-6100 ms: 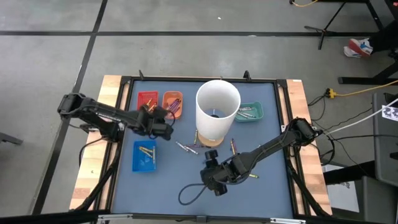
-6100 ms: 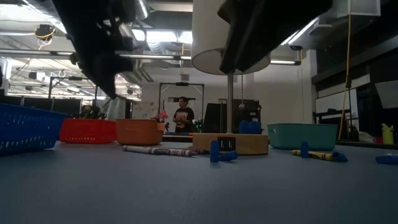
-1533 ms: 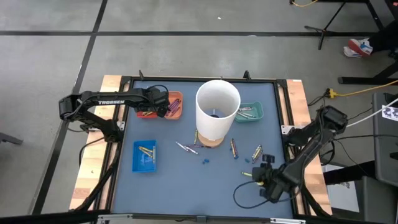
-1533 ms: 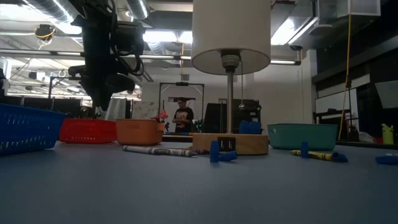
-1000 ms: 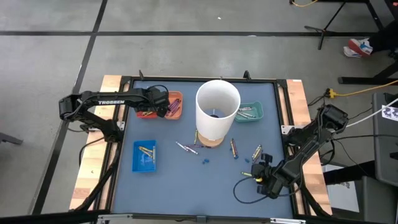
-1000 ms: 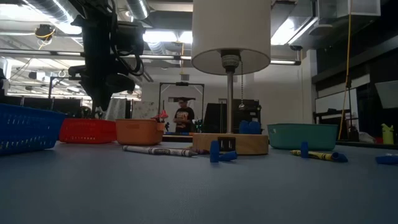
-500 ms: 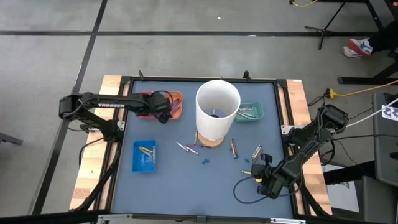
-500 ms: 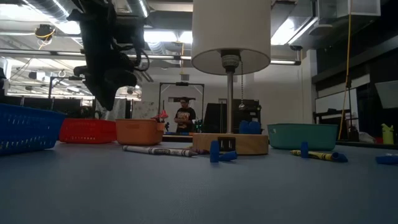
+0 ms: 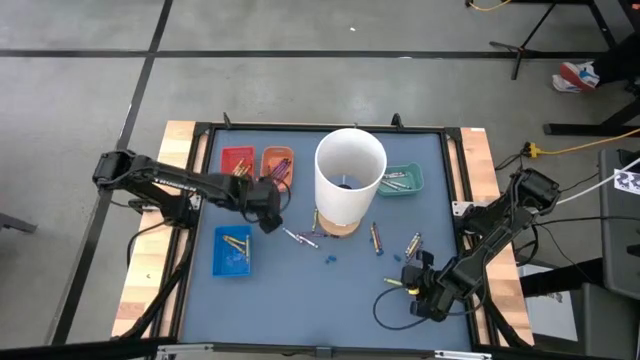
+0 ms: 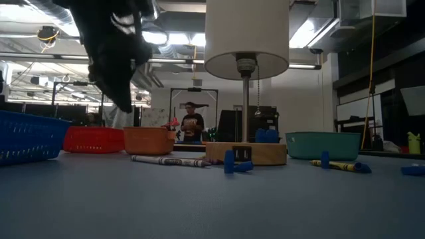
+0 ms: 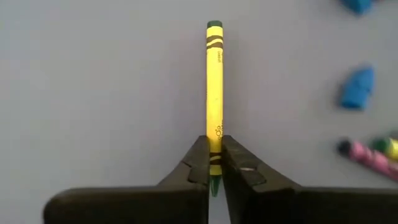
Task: Sort crayons
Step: Put the green crayon into the red bin
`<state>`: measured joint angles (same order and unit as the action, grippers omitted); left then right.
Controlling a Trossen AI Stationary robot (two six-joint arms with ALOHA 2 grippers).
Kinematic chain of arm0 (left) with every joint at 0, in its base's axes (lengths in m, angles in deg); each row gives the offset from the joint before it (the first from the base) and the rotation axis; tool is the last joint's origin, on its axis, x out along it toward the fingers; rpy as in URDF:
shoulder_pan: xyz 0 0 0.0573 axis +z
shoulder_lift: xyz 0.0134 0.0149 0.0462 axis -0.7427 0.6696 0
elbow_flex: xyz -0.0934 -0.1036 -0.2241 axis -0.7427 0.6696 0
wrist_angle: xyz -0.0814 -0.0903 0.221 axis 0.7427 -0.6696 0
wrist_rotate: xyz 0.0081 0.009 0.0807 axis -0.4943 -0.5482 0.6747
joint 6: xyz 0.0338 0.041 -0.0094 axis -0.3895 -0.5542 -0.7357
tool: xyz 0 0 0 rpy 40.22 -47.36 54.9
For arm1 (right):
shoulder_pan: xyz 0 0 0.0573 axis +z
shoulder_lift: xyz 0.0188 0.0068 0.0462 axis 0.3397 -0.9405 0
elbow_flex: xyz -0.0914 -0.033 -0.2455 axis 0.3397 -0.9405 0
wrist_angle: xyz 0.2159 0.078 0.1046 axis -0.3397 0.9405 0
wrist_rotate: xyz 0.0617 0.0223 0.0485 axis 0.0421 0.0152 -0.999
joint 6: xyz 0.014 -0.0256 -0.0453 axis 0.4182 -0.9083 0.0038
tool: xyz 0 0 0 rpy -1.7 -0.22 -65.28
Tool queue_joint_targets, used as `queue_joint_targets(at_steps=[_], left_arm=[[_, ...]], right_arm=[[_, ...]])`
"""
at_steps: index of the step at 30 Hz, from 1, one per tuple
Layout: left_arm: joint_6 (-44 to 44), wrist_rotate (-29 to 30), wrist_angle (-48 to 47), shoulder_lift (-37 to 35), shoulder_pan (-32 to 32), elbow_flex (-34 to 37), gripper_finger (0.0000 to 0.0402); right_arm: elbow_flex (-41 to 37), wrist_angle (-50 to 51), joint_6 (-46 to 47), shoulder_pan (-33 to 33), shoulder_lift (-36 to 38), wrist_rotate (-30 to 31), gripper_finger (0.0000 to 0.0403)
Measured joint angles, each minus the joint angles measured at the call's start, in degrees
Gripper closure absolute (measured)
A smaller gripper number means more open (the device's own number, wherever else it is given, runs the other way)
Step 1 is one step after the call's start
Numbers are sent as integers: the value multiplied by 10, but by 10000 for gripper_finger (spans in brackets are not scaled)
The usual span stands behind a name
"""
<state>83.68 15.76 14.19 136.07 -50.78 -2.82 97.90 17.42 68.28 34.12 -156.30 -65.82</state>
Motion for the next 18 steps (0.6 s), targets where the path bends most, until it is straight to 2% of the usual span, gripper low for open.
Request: queue_joint_targets(at_steps=[4, 11, 18], left_arm=[[-1, -19, 72, 0, -58, 0, 298], [-5, -17, 218, 0, -151, 0, 298], [-108, -11, 384, 12, -221, 0, 298]], right_arm=[[0, -45, -12, 0, 0, 53, 391], [0, -117, -60, 0, 0, 161, 387], [0, -198, -120, -4, 0, 331, 387]])
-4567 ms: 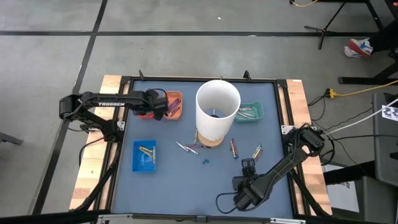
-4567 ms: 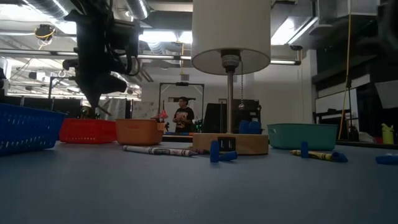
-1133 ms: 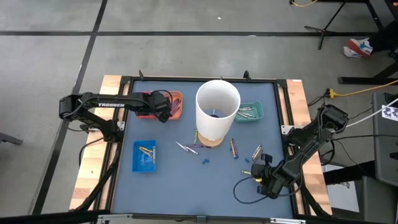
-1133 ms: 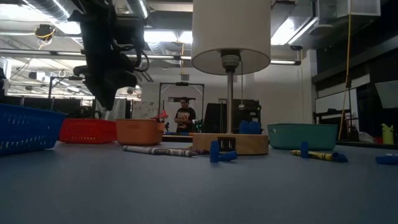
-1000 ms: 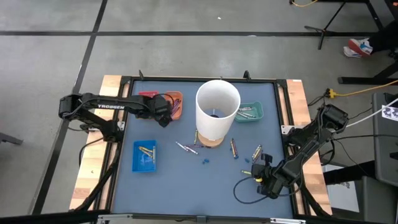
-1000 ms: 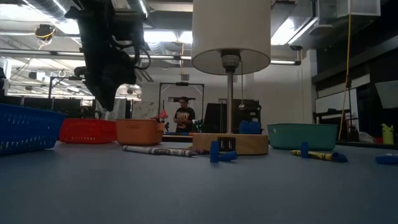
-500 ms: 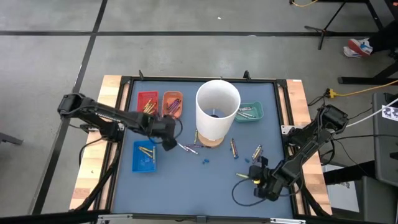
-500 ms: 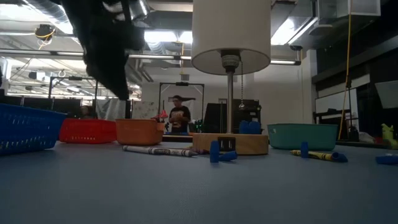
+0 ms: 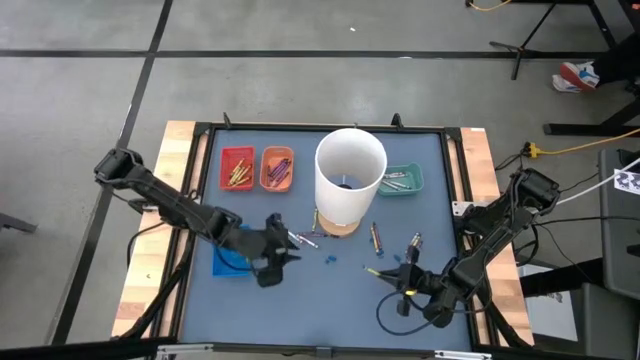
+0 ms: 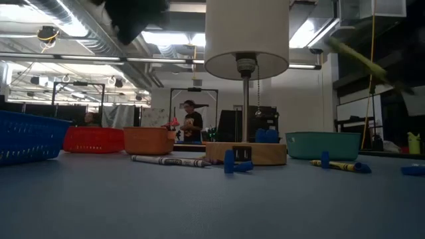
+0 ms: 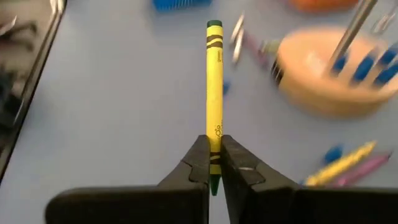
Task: Sort crayons
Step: Put the green crayon into the red bin
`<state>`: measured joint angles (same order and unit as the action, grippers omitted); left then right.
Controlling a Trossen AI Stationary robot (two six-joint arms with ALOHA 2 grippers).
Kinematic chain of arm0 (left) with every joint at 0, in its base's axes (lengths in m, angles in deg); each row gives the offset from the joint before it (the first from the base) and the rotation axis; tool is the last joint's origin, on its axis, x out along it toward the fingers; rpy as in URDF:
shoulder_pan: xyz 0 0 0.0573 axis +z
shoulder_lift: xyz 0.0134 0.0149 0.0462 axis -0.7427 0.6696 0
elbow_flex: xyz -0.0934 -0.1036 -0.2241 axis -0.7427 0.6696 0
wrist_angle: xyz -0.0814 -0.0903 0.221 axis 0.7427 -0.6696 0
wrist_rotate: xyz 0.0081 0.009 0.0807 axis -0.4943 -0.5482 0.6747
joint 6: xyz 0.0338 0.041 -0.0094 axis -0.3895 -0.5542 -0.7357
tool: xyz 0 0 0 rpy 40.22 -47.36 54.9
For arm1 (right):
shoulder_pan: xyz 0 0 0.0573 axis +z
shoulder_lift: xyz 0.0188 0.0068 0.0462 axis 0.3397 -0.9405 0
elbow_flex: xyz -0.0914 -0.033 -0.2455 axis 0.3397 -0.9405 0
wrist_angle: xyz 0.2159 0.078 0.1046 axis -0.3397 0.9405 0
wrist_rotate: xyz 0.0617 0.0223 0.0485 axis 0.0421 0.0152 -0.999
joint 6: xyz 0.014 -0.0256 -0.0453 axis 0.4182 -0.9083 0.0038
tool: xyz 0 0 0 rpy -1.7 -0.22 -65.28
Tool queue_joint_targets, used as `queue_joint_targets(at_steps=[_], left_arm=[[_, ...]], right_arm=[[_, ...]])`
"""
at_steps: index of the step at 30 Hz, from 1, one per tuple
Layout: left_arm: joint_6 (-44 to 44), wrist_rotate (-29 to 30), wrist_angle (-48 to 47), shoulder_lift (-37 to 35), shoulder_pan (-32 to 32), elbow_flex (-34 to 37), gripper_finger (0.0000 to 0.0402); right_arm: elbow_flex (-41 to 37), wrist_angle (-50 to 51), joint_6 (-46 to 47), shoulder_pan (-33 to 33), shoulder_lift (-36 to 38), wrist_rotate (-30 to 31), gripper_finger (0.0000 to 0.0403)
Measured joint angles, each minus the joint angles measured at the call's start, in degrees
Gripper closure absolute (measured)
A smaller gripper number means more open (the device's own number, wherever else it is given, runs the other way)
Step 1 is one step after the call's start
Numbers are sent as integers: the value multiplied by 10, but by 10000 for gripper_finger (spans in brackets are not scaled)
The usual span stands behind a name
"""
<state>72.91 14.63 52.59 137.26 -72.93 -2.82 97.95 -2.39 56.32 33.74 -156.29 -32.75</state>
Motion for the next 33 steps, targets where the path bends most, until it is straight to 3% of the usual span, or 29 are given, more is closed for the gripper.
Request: queue_joint_targets(at_steps=[3, 10, 22, 33], left_arm=[[-44, 27, 68, 16, -17, 0, 298], [-140, 32, 263, 88, -18, 0, 298], [-261, 31, 468, 171, -17, 0, 298], [-282, 31, 540, 172, -10, 0, 298]], right_arm=[[0, -49, -50, -11, 0, 49, 387], [0, -198, -220, -66, 0, 43, 386], [0, -440, -466, -150, 0, -129, 386], [1, -504, -511, -207, 0, -263, 386]])
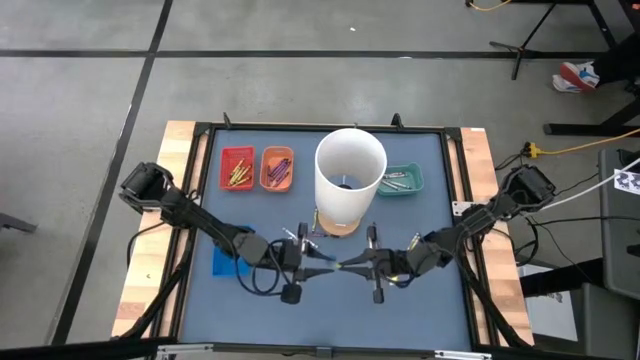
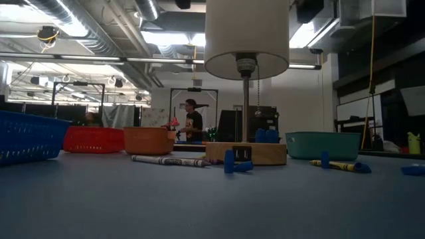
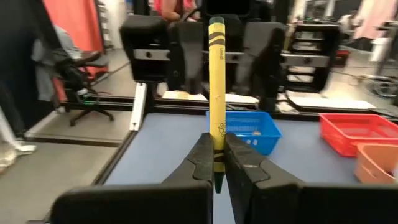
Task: Sort crayons
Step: Put the green crayon into the red bin
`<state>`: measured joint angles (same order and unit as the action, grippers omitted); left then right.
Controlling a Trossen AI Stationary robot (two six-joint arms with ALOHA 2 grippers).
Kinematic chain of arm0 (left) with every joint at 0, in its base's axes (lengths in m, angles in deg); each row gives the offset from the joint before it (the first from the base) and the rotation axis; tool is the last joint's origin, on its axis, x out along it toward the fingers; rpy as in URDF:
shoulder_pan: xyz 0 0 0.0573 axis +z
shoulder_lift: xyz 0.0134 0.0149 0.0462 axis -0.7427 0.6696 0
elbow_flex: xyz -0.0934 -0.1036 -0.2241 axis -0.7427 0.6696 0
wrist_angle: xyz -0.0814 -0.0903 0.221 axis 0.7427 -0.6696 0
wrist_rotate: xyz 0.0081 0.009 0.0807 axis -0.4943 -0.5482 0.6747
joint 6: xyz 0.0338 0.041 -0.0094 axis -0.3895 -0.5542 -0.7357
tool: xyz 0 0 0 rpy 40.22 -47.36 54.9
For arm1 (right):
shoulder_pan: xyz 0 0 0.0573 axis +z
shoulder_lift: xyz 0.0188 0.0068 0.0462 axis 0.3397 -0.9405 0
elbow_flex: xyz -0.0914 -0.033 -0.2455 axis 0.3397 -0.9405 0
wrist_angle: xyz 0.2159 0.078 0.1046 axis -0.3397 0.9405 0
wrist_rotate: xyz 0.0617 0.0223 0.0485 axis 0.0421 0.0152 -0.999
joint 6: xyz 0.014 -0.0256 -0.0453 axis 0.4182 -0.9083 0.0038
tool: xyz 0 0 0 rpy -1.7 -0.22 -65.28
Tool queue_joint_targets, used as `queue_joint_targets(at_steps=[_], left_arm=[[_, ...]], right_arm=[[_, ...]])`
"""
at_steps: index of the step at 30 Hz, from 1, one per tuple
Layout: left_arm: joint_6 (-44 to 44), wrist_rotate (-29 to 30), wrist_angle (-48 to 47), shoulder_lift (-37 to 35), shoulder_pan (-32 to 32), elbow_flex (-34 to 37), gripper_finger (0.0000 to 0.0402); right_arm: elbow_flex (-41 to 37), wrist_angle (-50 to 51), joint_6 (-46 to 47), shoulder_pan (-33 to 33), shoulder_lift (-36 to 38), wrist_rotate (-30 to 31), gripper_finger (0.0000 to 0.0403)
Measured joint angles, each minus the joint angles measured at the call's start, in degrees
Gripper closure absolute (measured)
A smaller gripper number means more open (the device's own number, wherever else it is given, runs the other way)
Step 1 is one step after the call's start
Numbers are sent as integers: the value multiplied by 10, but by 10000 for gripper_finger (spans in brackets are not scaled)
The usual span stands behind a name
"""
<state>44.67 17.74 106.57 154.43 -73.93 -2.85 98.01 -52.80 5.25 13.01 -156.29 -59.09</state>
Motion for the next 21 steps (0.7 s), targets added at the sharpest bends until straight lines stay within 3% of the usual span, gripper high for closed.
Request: queue_joint_targets(at_steps=[4, 13, 21], left_arm=[[0, 0, 11, 0, 8, 0, 298], [0, -24, 17, 0, 16, 0, 300], [-15, -23, 17, 0, 16, 0, 348]], right_arm=[[0, -14, 0, -16, 0, -31, 386], [0, -20, 0, -31, 0, -32, 386], [0, -19, 0, -30, 0, -32, 386]])
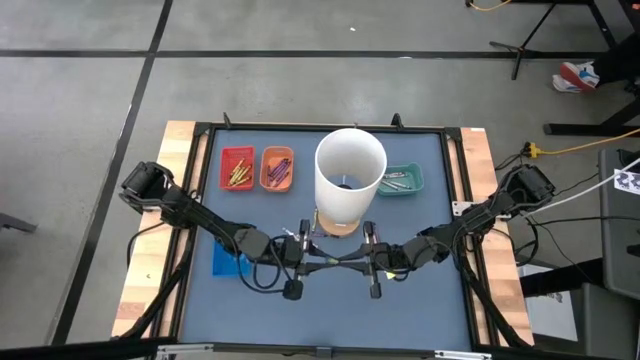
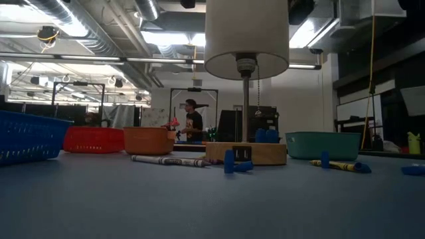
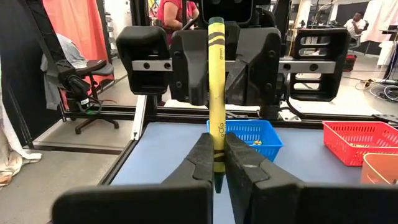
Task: Sort crayons
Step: Put the green crayon into the red bin
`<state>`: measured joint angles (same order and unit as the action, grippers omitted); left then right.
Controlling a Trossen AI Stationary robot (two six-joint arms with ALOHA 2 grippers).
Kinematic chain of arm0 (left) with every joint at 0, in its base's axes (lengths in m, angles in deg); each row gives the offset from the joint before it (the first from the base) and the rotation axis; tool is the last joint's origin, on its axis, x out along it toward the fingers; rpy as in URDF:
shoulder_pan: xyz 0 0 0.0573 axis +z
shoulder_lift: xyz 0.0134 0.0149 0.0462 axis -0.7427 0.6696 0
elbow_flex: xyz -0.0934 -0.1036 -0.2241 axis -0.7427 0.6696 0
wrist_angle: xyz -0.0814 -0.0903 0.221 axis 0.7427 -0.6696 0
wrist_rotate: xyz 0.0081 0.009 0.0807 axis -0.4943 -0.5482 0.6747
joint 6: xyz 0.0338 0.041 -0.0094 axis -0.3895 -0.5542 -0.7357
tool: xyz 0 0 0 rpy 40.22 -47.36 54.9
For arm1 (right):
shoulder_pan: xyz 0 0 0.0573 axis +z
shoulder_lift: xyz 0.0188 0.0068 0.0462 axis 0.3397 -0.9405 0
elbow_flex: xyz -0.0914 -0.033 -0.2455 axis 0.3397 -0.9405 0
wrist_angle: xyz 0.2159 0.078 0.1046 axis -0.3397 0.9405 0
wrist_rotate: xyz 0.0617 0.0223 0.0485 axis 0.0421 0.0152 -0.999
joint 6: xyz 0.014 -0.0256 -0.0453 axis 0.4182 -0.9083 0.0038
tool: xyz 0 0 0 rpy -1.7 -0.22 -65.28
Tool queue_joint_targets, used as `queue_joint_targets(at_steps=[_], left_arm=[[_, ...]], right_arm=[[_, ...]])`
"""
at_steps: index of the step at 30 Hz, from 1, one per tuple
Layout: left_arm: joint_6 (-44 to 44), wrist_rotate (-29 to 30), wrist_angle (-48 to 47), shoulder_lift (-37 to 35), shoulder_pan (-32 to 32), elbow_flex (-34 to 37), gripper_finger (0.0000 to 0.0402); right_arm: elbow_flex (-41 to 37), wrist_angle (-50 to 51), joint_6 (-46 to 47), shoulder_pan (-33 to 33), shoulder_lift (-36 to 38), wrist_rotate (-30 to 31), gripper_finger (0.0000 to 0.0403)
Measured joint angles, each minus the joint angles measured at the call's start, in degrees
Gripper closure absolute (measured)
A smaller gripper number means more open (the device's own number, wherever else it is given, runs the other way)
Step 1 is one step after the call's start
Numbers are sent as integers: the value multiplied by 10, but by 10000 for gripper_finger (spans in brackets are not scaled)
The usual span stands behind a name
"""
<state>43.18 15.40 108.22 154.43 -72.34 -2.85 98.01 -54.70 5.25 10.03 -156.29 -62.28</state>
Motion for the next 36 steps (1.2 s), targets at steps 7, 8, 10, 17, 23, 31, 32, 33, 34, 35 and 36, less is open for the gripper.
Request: queue_joint_targets(at_steps=[7, 8, 10, 17, 23, 31, 32, 33, 34, 35, 36], left_arm=[[0, 1, 0, 0, 1, 0, 388], [0, 2, 0, 0, 1, 0, 391], [0, 4, 0, 0, 1, 0, 394], [1, 24, -2, 0, 0, 0, 393], [2, 36, -2, 0, 0, 0, 392], [29, 41, -2, 0, 0, 0, 392], [40, 45, -2, 0, 0, 0, 392], [51, 49, -2, 0, 0, 0, 392], [61, 51, -2, 0, 0, 0, 392], [66, 54, -6, -2, 0, 0, 392], [69, 55, -17, -5, 0, 0, 392]], right_arm=[[0, 1, 0, 0, 0, -1, 386], [0, 1, 0, 0, 0, -1, 386], [0, 1, 0, 0, 0, -1, 386], [0, 5, 1, 0, 0, 0, 386], [0, 5, 3, 0, 0, 1, 348], [0, 62, 37, 1, 0, 0, 277], [0, 79, 55, 1, 0, -1, 274], [0, 98, 74, 1, 0, -6, 271], [0, 118, 92, 1, 0, -13, 270], [0, 138, 108, 1, 0, -18, 270], [0, 159, 123, 1, 0, -25, 270]])
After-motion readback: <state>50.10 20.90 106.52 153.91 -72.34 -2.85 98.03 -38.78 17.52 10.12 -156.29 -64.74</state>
